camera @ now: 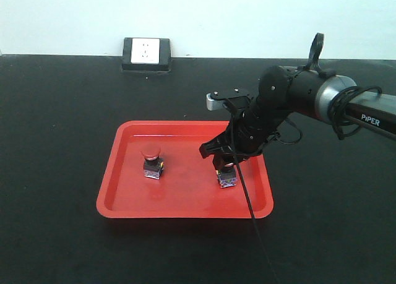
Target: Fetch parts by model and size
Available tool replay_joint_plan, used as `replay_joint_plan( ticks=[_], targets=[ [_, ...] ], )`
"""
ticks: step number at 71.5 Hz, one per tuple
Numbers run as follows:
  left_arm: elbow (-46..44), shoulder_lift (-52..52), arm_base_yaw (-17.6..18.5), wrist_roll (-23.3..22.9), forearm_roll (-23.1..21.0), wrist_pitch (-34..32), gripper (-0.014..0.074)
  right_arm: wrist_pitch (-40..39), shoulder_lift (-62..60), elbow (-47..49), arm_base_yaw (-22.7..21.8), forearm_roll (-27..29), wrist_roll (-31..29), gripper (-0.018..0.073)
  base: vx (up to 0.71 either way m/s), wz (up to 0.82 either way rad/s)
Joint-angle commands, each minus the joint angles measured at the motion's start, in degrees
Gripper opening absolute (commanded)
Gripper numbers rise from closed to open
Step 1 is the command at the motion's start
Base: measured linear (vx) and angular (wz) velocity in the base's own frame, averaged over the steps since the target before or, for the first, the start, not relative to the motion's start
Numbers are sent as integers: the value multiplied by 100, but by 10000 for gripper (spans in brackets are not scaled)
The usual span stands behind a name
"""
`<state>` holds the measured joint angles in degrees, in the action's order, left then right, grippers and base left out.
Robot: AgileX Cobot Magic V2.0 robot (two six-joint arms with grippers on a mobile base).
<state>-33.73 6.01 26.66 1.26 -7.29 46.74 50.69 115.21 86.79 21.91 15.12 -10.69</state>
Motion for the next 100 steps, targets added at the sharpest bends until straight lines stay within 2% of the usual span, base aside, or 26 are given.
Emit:
replay_joint_plan(
  ticks=[1,11,22,37,62,89,100],
  targets=[
    [-122,98,46,-15,-77,-398,502,-168,-314,193,-12,48,118,295,0,0],
    [-122,98,46,-15,-77,-398,502,-183,-314,193,-12,5,142,469,0,0],
    [-122,98,46,-15,-77,-398,502,-250,-368,193,-12,-8,142,559,0,0],
    [-122,98,46,-15,-77,-398,502,-489,-947,193,-12,-54,137,563,0,0],
    [-122,98,46,-15,-77,-398,502,-575,-2912,46,-34,-982,332,563,0,0],
    [-122,98,46,-15,-77,-411,502,-2202,-6229,-2594,-34,-1097,201,549,0,0],
    [-122,98,46,-15,-77,-454,502,-2302,-7357,-3493,-34,-1097,210,549,0,0]
  ],
)
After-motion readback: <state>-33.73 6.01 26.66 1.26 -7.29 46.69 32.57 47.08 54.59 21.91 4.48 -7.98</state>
